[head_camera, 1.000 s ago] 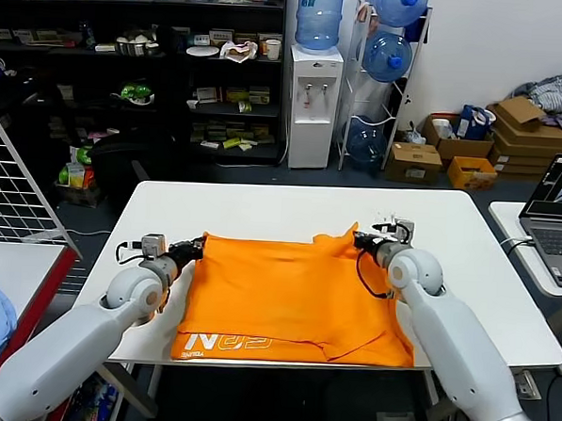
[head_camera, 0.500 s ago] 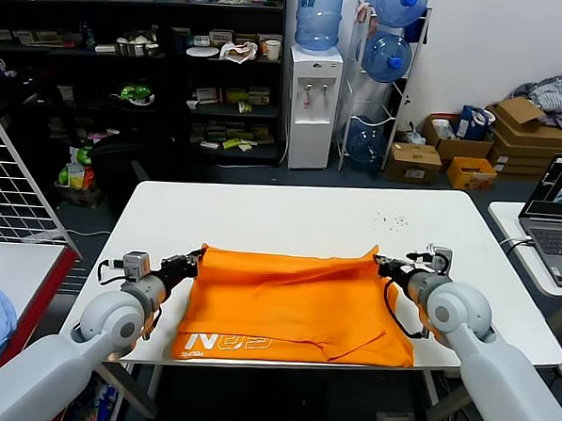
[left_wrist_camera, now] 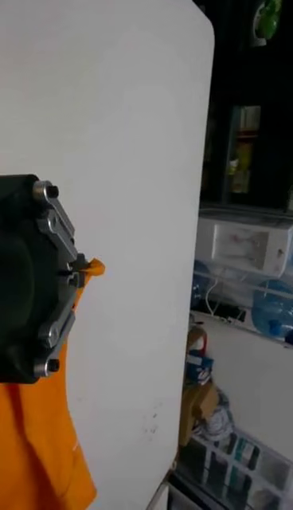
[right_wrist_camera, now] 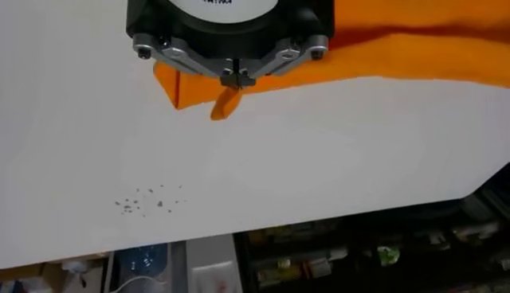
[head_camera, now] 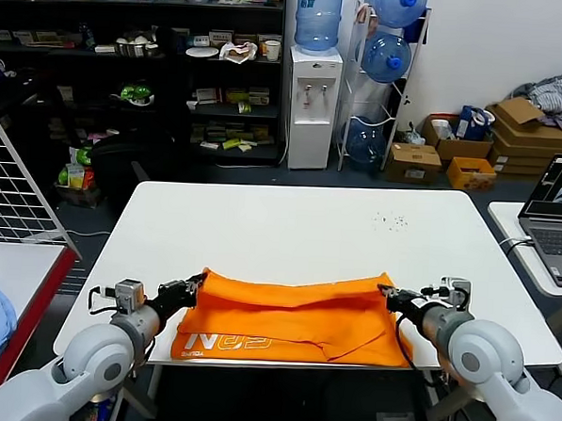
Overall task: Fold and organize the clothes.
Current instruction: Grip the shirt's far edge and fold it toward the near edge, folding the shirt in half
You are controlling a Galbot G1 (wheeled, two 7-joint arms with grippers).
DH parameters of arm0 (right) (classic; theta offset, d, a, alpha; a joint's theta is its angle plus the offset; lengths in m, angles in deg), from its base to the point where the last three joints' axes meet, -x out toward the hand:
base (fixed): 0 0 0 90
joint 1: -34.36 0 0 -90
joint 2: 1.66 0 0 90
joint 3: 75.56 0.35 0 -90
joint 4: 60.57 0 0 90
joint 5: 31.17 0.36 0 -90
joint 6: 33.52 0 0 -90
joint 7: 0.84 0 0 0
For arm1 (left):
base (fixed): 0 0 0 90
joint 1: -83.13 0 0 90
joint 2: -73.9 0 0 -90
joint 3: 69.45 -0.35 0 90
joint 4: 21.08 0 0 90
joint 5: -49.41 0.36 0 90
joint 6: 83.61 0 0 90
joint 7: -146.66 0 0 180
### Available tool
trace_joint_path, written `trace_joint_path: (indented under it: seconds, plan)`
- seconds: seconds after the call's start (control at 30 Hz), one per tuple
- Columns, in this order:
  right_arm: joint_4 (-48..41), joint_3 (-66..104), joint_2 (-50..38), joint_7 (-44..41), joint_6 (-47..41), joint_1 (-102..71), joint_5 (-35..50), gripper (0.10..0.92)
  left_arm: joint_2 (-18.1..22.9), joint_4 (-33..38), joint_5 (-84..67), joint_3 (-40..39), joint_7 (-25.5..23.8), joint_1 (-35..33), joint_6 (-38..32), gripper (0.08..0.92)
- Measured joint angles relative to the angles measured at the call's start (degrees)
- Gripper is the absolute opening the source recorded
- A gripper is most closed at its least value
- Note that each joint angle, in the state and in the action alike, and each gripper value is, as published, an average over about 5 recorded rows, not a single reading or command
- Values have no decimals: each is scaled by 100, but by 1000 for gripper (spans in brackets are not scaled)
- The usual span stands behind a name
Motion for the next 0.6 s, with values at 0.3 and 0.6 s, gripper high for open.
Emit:
trace_joint_path:
  seconds: [0.3, 0.6]
  plan:
    - [262, 94, -86, 88, -45, -274, 49, 138, -31, 212, 118, 98, 90, -404, -41, 97]
    - [349, 226, -158, 98, -82, -437, 35, 378, -58, 274, 220, 162, 164, -624, -10, 317]
